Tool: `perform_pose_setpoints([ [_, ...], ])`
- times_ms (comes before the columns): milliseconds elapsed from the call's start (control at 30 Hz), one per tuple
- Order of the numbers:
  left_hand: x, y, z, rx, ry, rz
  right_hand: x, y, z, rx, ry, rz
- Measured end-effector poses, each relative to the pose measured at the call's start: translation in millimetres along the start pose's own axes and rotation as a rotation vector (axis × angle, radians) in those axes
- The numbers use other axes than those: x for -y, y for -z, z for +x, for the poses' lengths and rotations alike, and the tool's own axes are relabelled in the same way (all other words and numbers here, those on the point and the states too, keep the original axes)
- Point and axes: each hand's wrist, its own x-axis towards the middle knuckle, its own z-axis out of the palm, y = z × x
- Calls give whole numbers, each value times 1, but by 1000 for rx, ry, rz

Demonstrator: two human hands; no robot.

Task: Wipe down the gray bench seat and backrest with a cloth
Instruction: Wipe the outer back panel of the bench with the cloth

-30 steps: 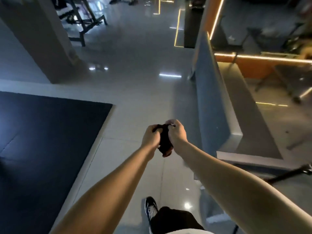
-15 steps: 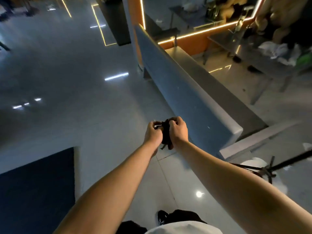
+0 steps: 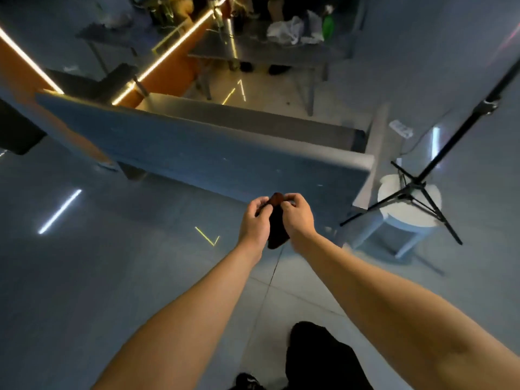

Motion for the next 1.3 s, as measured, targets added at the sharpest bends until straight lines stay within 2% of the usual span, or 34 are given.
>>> perform_pose_setpoints([
  [133,16,-23,48,118,-50,237,-16,0,39,-151,-40,95],
  [333,47,-65,103,347,-107,289,-65,11,101,-301,-88,122],
  [533,90,-98,160,430,-221,416,-112,20,157,-383,-91,154],
  [667,121,-122,209,437,-322,400,-146,17,203,-436,-14,187],
  [800,156,-141,256,433,-447,364,-178,6,237,-370,107,279],
  [900,182,-153,289,470,-536,418,-203,-7,272,-423,219,215],
  [967,198,-158,313,482,-706,466,-218,-13,298,-536,304,170],
  [1033,213,-160,336,443,-1013,505,-231,-15,319,-709,386,187],
  [1133,229,-165,368,262,-1444,652,-249,-8,338,-1033,519,252],
  [1200,229,-173,386,170,-1546,777,-255,-1,347,-1177,622,288],
  [1300,227,-185,408,135,-1537,927,-254,-2,362,-1104,727,218],
])
